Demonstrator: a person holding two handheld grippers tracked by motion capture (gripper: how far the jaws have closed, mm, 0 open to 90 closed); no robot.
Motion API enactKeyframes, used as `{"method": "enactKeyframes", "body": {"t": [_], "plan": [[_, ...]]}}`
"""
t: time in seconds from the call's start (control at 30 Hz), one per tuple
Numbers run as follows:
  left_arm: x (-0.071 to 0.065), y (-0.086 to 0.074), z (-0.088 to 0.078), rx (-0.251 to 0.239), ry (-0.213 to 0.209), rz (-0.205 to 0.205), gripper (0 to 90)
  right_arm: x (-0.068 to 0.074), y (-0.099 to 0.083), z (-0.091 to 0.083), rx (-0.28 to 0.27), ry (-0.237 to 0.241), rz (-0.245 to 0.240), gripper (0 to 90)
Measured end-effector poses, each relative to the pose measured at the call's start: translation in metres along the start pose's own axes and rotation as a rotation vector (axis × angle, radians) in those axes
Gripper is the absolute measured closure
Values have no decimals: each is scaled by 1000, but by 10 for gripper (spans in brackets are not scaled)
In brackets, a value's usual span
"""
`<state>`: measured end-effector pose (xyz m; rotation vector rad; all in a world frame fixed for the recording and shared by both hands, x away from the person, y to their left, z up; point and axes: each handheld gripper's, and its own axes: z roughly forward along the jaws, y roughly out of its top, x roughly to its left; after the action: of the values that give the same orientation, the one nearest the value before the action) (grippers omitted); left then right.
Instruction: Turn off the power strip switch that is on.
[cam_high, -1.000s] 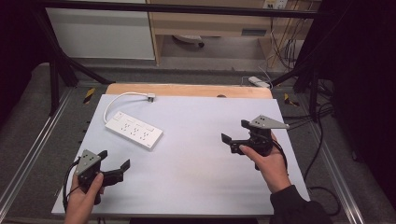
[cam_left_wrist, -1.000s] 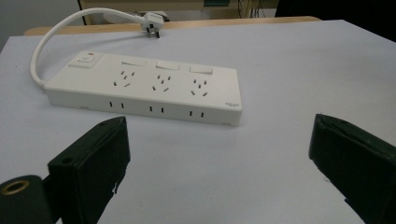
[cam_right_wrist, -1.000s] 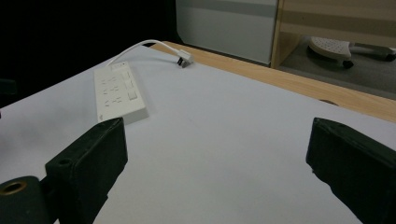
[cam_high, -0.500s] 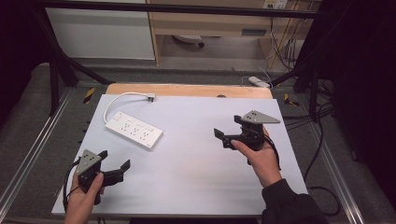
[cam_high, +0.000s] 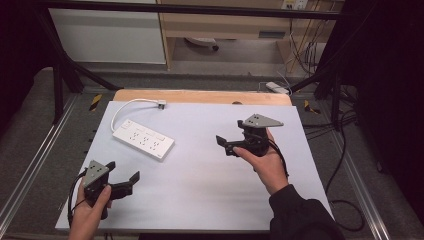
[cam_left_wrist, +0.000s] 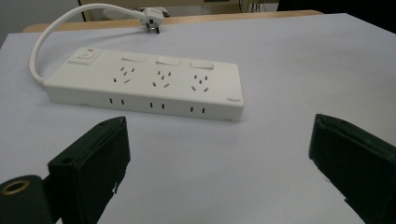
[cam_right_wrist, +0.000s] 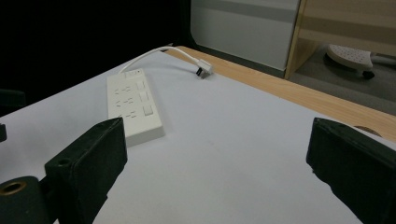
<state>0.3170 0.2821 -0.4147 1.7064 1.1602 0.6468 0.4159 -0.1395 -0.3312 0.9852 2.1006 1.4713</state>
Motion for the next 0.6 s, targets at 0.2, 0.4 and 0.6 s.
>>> {"method": "enactKeyframes", "body": {"t": [0.2, 0.4, 0.6], "plan": [[1, 0, 0, 1, -4, -10, 53, 2, 3, 8, 0, -4, 2, 73], [1, -1, 2, 11, 2, -4, 54, 7, 5, 16, -5, 4, 3, 80], [1, -1, 1, 10, 1, -1, 54, 13, 5, 24, -2, 12, 2, 80]]}}
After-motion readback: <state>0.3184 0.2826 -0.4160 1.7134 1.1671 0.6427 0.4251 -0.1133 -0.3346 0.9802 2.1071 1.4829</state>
